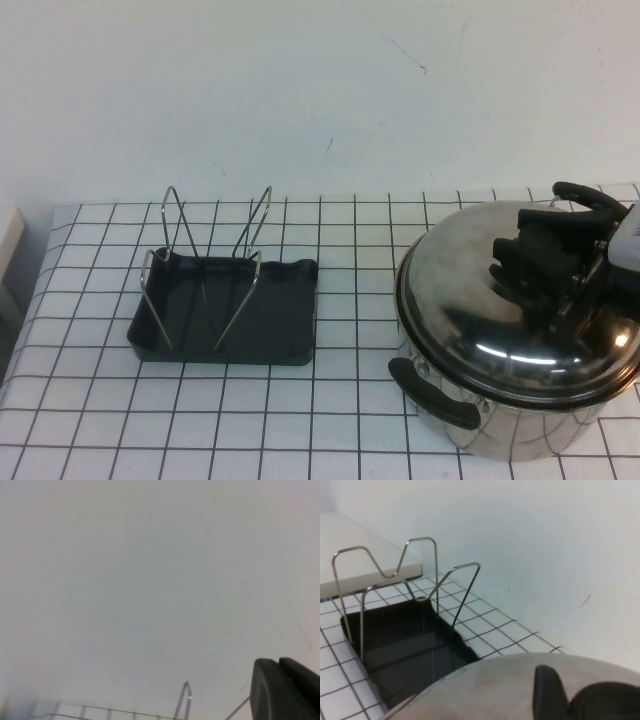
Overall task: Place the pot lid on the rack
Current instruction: Open the pot, then hand over the pot lid
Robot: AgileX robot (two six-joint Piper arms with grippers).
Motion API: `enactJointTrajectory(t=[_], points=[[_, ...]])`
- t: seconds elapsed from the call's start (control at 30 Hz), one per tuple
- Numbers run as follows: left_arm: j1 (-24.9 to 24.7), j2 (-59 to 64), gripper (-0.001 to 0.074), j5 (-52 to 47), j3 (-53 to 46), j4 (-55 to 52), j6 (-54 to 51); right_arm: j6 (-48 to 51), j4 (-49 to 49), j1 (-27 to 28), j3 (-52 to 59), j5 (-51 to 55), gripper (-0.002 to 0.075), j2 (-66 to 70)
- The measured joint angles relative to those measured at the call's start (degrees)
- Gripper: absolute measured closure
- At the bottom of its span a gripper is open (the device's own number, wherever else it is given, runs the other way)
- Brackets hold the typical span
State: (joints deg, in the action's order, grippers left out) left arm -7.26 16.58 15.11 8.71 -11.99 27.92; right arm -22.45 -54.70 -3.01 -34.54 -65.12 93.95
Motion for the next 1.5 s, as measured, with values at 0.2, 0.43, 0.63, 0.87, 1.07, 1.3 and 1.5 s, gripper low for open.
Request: enactJointTrajectory(t=[0.2, 0.43, 0.63, 0.87, 1.07, 1.3, 1.5], points=[[0.00, 0.05, 0.0738, 7.09, 0.00, -11.61, 24.70, -0.71, 4.54, 0.00, 0.00, 0.24, 0.0391, -4.44], [0.00, 0.14, 0.0663, 20.37, 0.00, -31.21, 62.53, -11.58, 2.62, -3.75, -2.49, 0.24, 0.0391, -12.69], [0.00, 0.14, 0.0300, 27.86, 0.00, -37.44, 92.82, -13.38, 0.25, -15.85, -7.16, -0.29, 0.0391, -18.23], [0.00, 0.14, 0.0074, 30.38, 0.00, -38.29, 102.62, -11.77, 0.05, -33.98, -14.72, 8.29, 0.0391, -18.40], [0.00, 0.14, 0.0062, 31.81, 0.00, -37.72, 103.00, -9.96, 5.22, -43.19, -17.54, 12.46, 0.0391, -16.37], [0.00, 0.14, 0.0143, 36.14, 0.00, -36.75, 102.44, -4.87, 6.97, -48.30, -19.37, 9.75, 0.0391, -8.50], [0.00, 0.14, 0.0560, 36.91, -0.09, -36.62, 102.44, -4.32, 13.49, -48.49, -19.48, 3.59, 0.0391, -6.26]])
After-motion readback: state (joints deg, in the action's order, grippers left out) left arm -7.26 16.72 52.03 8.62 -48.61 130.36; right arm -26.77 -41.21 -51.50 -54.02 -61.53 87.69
